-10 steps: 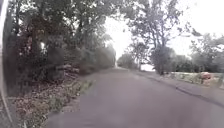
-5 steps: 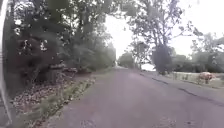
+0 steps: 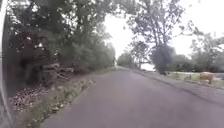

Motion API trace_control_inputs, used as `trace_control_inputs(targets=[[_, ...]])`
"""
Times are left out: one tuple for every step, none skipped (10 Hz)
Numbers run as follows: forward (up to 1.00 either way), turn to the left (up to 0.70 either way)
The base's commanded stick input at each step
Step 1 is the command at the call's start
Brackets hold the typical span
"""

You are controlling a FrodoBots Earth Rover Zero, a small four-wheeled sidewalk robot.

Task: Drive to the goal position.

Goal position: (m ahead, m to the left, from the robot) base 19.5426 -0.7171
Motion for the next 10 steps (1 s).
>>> trace_control_inputs(targets=[[0.7, 0.01], [0.7, 0.01], [0.7, 0.01], [0.7, 0.01], [0.7, 0.01], [0.7, 0.01], [0.7, 0.01], [0.7, 0.01], [0.7, 0.01], [0.7, 0.01]])
